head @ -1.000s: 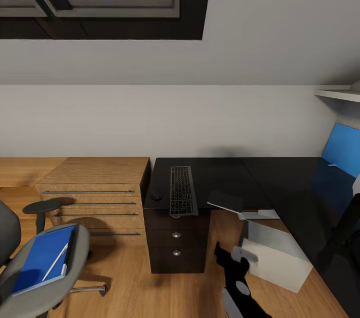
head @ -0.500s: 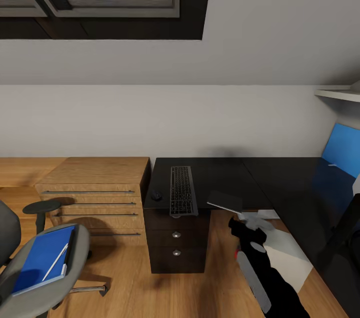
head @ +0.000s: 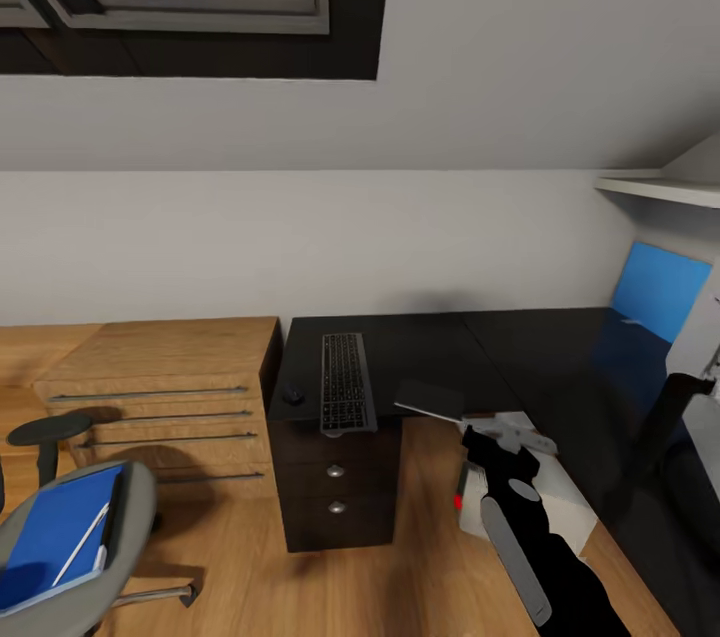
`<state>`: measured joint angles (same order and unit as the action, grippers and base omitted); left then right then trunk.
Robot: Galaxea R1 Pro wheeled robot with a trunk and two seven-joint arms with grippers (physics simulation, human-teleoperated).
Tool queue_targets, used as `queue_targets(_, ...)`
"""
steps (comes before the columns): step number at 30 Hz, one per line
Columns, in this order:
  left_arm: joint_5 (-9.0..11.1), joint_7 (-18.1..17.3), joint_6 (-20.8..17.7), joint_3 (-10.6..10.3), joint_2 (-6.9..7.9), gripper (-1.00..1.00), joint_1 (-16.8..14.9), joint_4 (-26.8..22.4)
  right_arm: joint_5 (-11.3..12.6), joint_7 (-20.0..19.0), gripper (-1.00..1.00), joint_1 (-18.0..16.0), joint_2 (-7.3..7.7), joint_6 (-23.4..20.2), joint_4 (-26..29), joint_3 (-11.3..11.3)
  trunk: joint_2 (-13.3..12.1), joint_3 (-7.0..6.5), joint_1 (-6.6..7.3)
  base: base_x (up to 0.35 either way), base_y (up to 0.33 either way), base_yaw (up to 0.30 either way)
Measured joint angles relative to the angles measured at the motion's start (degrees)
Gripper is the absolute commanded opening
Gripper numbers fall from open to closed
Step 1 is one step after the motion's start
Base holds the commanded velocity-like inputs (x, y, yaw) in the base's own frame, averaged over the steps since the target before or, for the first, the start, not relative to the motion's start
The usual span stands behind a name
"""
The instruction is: In the bedroom, organize the workspace by keeping the computer under the desk, ensuring the monitor is on the desk, placing the keyboard on the desk next to the monitor, placing the mouse on the desk next to the keyboard, moving the folder from the swivel chair onto the desk next to the mouse, stacking the notebook on top of the folder with the pen on top of the notebook, and positioning the swivel chair next to the desk.
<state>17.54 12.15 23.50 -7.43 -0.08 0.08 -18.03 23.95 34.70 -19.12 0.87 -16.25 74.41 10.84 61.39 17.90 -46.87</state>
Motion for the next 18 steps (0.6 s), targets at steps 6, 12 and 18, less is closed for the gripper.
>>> queue_targets(6, -0.06, 0.0, 0.08, 0.07, 0.0, 1.0, 0.0, 0.01, -0.06, 0.07, 1.0, 0.02, 0.02, 0.05, -0.08, -0.03, 0.0, 0.0, 0.0, 0.0, 0.0, -0.284)
queue_targets(12, -0.08, 0.01, 0.09, 0.09, -0.04, 1.0, 0.0, 0.01, -0.07, 0.08, 1.0, 0.02, 0.03, 0.06, -0.16, -0.04, 0.0, 0.0, 0.0, 0.0, 0.0, -0.29)
queue_targets(18, -0.09, 0.01, 0.09, 0.1, -0.03, 1.0, 0.0, 0.01, -0.07, 0.07, 1.0, 0.02, 0.03, 0.06, -0.19, -0.04, 0.0, 0.0, 0.0, 0.0, 0.0, -0.291)
